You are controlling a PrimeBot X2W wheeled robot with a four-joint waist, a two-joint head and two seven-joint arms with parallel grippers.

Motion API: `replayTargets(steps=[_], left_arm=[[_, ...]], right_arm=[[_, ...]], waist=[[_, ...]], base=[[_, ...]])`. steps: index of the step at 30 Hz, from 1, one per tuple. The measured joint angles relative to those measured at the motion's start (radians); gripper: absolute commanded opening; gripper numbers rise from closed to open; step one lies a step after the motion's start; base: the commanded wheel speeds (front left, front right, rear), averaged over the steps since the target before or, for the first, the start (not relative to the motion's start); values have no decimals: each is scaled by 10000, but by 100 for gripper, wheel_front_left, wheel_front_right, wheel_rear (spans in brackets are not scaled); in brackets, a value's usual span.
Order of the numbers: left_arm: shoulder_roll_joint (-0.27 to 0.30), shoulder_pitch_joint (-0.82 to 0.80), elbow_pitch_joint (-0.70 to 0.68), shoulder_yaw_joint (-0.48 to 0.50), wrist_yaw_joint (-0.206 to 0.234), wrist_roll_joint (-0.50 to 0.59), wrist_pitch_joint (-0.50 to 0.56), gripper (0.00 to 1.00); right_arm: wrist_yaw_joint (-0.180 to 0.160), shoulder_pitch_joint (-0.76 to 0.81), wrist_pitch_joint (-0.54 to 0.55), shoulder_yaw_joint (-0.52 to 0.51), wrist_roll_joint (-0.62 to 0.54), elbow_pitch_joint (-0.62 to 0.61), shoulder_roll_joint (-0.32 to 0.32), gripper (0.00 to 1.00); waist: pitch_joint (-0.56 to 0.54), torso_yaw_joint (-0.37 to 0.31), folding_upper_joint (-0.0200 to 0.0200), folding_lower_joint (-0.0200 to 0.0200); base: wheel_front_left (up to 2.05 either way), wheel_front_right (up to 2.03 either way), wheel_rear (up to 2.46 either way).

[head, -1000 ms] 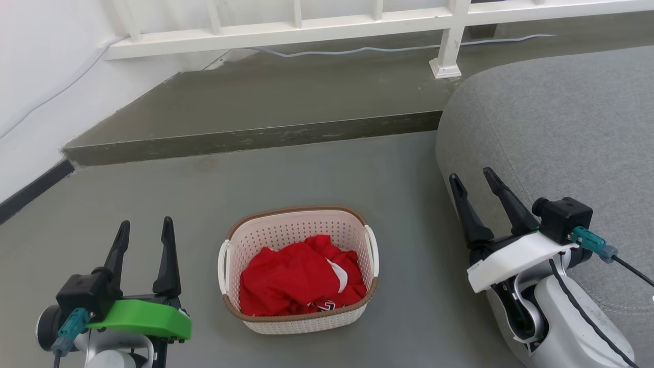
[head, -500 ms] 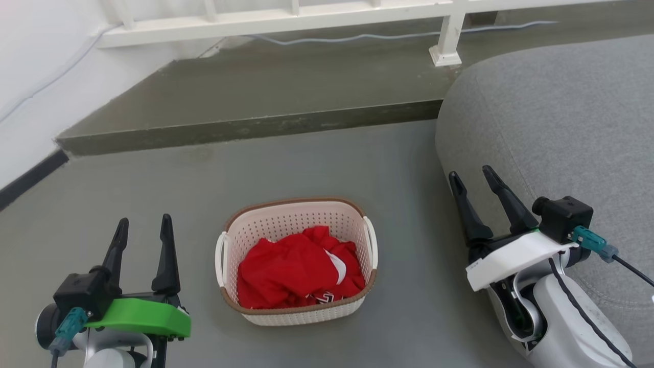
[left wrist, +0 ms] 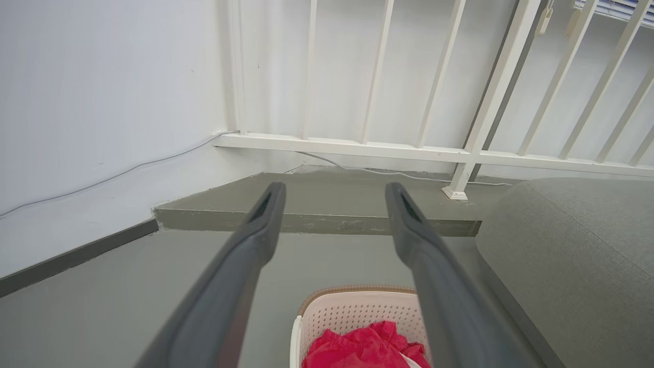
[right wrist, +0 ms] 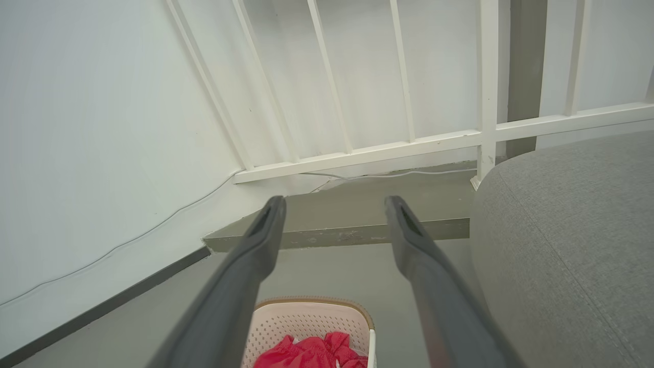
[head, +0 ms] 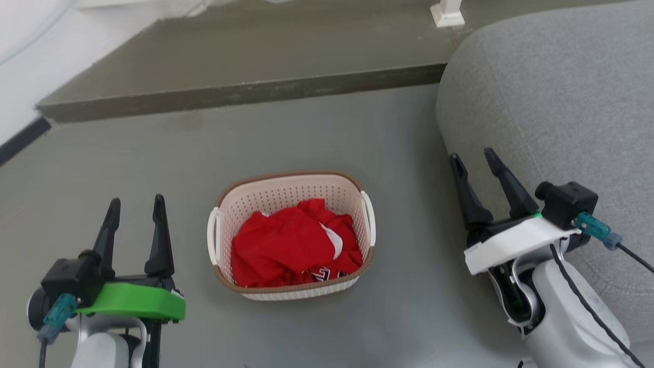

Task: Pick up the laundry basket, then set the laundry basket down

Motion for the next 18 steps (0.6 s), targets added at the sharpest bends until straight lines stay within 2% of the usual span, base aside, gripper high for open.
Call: replayTargets(steps=[18], left_arm=[[109, -1275, 299, -12, -203, -2, 0, 100]], right_arm=[[-13, -1179, -27, -117, -343, 324, 107, 100]], waist=[[1918, -24, 0, 0]], base=[[0, 0, 0]])
